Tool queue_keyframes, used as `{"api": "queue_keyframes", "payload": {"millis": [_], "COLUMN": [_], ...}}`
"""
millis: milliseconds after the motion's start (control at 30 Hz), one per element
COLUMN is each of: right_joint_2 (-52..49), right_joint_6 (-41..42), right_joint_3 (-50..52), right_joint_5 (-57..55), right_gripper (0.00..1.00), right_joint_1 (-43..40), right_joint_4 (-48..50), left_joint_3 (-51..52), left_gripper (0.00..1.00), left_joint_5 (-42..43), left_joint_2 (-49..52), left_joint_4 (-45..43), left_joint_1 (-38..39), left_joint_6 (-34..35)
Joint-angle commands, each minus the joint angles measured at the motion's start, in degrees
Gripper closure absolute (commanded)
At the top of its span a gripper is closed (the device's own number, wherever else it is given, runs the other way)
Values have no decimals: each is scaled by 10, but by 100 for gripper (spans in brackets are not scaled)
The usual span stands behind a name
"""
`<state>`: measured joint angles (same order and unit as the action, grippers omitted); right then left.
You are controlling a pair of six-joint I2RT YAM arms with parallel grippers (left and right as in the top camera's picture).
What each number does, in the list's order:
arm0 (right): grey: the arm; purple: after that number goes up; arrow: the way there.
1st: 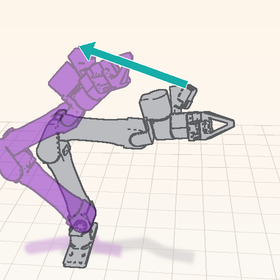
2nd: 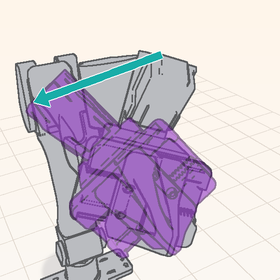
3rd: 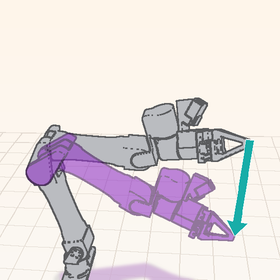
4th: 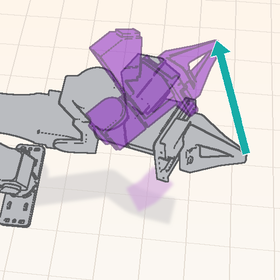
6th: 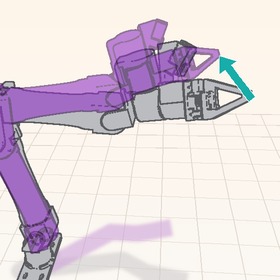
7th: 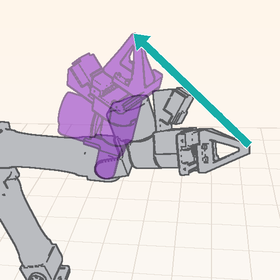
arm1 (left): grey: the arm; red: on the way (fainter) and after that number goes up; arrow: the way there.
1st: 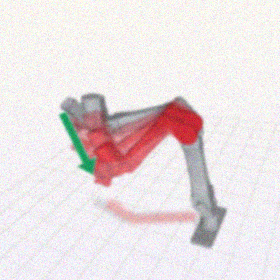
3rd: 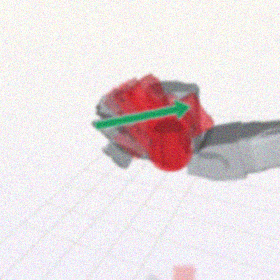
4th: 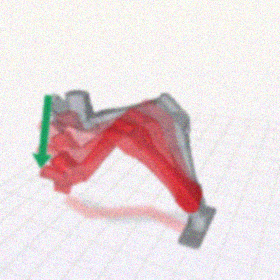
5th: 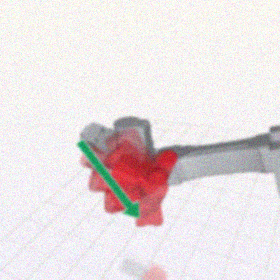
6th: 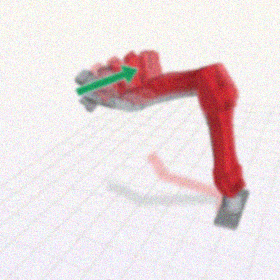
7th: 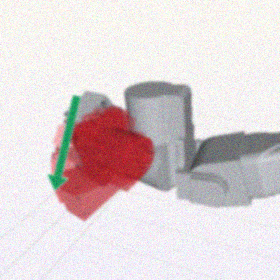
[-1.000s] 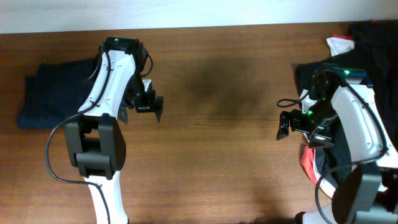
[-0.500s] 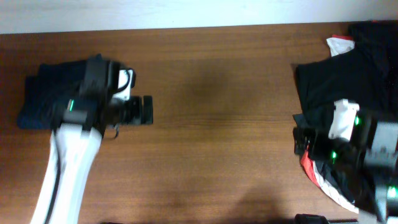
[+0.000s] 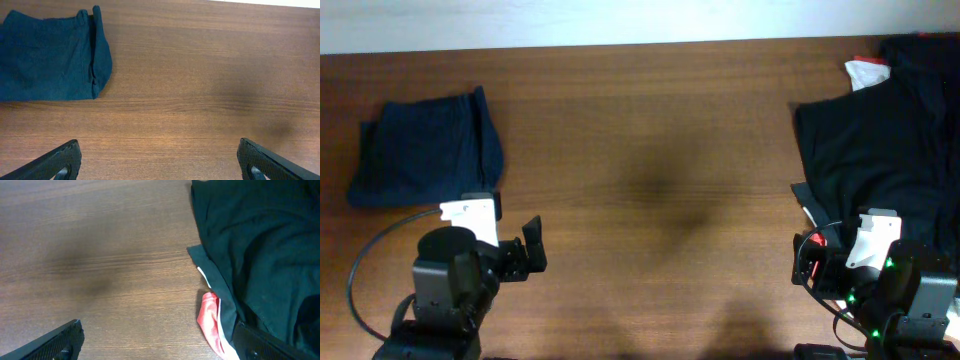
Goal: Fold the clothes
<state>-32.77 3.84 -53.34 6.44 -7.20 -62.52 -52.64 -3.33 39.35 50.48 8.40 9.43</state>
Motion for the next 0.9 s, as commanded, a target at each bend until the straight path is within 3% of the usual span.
{"api": "queue_keyframes", "payload": {"millis": [0,233,533,867], "right_joint_2": [2,3,81,261], "right_joint_6": [-4,-4,-4,-4], "right_joint_3": [4,4,19,278], "right_joint_5": [-9,-9,-17,-7], "right_gripper": [1,1,1,1], "right_joint_1": [-4,0,55,80], "right_joint_4": [2,2,12,271], "left_joint_3": [5,5,5,5], "left_gripper": [1,1,1,1], "left_joint_5": [-8,-8,-8,-8], "left_joint_2": [-1,-1,-1,-1], "left_joint_4": [-3,-3,-3,-3], "left_joint_1": [-2,-2,-2,-2], "left_joint_6": [5,5,5,5]}}
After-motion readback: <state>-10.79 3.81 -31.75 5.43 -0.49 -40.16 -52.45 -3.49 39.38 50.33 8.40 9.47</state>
